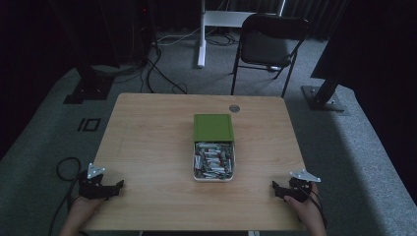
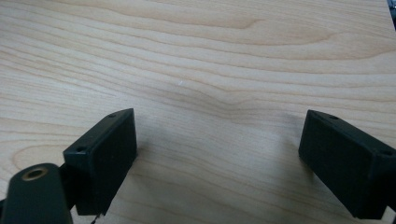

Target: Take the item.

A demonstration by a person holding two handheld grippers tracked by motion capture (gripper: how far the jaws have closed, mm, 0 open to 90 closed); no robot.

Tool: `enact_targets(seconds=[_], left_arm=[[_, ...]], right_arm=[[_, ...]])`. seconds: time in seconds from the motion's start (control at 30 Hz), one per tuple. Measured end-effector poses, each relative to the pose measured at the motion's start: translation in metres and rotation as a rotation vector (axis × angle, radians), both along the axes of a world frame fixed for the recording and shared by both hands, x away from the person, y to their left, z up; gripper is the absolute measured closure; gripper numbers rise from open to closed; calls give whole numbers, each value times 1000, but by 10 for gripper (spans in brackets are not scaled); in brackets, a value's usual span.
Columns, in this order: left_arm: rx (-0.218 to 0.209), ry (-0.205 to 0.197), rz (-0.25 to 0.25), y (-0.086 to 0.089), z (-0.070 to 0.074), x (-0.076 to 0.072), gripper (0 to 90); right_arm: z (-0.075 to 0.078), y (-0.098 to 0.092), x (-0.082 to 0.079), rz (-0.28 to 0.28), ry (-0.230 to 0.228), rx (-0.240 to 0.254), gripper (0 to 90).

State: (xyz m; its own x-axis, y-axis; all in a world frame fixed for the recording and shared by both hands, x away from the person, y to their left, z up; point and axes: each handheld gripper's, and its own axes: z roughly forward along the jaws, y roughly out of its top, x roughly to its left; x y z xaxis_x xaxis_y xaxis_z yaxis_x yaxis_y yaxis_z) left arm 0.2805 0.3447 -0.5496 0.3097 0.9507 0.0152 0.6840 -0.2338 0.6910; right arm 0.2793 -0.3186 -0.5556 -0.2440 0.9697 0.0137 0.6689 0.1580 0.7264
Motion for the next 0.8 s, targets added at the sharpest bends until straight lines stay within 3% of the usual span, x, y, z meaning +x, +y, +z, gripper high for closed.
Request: enact_targets(seconds=[0.8], left_arm=[[-1,1,2,0,0,0,12]], right_arm=[[0,0,0,-13,0,2,110]])
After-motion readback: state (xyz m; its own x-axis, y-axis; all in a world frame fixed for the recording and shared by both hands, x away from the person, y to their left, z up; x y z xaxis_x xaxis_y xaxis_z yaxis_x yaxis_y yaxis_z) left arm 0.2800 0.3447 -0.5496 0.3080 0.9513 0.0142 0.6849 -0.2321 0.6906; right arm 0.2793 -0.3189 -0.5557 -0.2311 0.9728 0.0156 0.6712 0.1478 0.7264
